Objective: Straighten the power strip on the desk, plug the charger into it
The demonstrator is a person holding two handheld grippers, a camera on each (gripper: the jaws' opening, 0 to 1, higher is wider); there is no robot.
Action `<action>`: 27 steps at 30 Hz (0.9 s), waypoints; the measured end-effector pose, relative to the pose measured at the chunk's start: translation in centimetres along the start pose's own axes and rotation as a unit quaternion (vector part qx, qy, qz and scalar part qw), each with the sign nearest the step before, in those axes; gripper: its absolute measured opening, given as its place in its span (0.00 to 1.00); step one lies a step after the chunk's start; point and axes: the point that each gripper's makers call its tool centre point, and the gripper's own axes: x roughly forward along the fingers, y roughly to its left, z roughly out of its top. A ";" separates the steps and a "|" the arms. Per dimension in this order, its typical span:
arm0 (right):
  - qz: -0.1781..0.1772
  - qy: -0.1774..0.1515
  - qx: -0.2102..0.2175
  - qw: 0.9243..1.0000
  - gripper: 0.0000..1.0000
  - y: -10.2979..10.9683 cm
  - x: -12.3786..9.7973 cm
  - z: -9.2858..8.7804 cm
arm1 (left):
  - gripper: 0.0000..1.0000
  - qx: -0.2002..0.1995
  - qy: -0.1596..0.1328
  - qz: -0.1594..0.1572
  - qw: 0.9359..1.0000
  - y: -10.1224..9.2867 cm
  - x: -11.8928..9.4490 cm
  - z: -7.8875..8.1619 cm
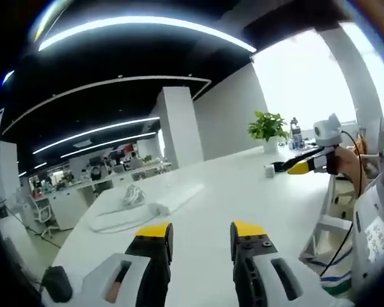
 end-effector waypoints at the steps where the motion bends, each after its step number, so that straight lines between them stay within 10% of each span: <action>1: 0.000 0.000 0.000 1.000 0.43 0.0 0.0 0.0 | 0.37 -0.008 0.004 -0.005 1.000 -0.1 0.1 -0.1; 27: 0.004 0.005 -0.003 1.000 0.43 -0.1 0.1 -0.1 | 0.27 -0.025 -0.008 -0.009 1.000 0.0 0.7 0.1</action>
